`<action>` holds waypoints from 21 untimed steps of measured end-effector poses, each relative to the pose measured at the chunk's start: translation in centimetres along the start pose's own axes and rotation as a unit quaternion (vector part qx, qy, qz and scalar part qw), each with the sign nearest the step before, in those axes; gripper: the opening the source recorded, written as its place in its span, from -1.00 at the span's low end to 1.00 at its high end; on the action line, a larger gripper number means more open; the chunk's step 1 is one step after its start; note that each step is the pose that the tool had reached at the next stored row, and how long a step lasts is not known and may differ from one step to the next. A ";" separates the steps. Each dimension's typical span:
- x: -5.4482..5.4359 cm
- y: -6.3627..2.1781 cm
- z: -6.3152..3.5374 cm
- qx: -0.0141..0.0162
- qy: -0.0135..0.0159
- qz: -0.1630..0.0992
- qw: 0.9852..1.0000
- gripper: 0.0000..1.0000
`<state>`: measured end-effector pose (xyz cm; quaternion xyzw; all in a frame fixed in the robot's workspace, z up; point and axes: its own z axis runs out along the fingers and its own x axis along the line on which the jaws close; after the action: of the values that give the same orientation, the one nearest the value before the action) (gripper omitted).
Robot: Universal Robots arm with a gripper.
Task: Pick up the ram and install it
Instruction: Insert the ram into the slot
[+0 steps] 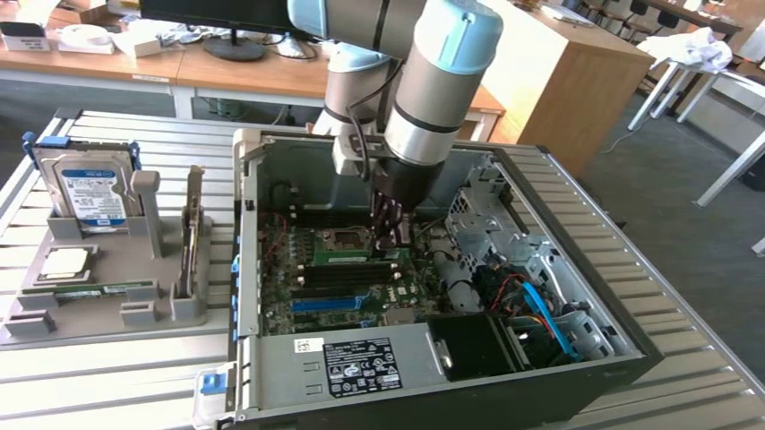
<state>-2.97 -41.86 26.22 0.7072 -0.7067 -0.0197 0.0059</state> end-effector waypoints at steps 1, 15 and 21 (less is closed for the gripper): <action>0.0 0.00 0.00 0.000 0.000 0.000 1.000 -0.77; 0.0 0.63 0.45 0.003 0.000 0.000 1.000 -0.77; 0.0 0.61 1.15 0.003 0.000 0.000 1.000 -0.77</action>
<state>-3.62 -41.86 25.10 0.7072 -0.7067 -0.0181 0.0039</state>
